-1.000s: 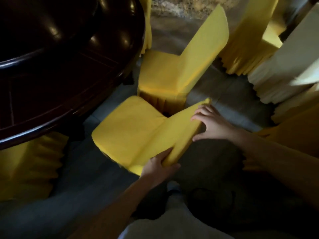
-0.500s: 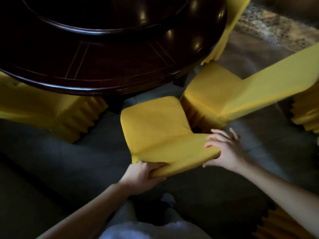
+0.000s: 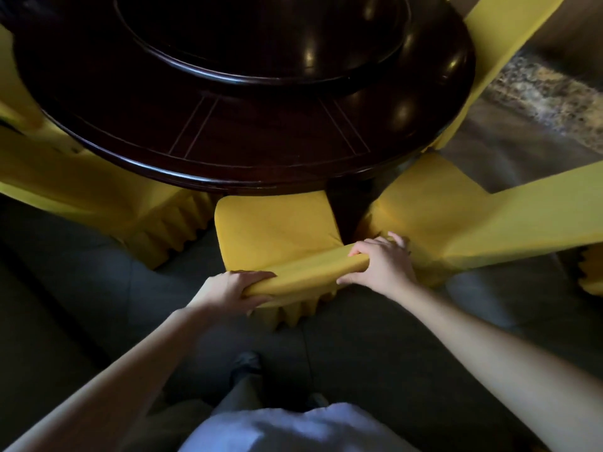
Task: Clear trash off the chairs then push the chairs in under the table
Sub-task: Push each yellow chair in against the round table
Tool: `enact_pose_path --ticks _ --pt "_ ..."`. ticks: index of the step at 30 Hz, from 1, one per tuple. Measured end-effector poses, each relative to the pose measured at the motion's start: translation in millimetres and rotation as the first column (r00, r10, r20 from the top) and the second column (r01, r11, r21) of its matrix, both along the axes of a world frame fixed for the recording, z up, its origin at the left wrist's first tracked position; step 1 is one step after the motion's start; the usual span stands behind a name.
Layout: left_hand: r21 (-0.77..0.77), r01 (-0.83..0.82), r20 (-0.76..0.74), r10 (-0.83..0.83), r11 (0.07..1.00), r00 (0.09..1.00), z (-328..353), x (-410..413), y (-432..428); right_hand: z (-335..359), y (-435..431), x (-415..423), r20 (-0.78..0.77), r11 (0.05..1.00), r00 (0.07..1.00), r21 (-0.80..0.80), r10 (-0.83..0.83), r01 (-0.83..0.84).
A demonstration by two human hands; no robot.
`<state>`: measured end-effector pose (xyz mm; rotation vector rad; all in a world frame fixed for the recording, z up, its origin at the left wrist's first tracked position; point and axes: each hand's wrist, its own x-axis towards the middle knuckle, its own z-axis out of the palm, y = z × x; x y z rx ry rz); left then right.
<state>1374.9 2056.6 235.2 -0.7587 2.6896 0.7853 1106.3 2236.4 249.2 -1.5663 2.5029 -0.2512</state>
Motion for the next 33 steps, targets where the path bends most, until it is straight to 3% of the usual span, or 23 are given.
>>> enact_pose_path --ticks 4,12,23,33 --pt "0.056 0.016 0.092 -0.022 0.998 0.996 1.1 9.3 -55.6 -3.3 -31.8 26.4 -0.079 0.999 0.997 -0.042 -0.01 0.007" --pt "0.095 -0.087 0.106 0.077 0.992 0.991 1.6 21.7 -140.9 -5.8 -89.1 60.0 -0.073 0.997 0.995 -0.057 -0.065 0.061" --pt "0.253 -0.124 0.041 0.118 0.96 0.992 -6.2 -7.8 -148.1 4.1 -101.2 23.1 -0.04 0.99 0.999 0.139 -0.028 0.033" --pt "0.006 -0.064 0.039 0.064 0.998 0.997 -2.9 -14.3 -128.0 7.8 -94.8 10.6 0.056 0.977 0.997 0.21 -0.056 0.043"
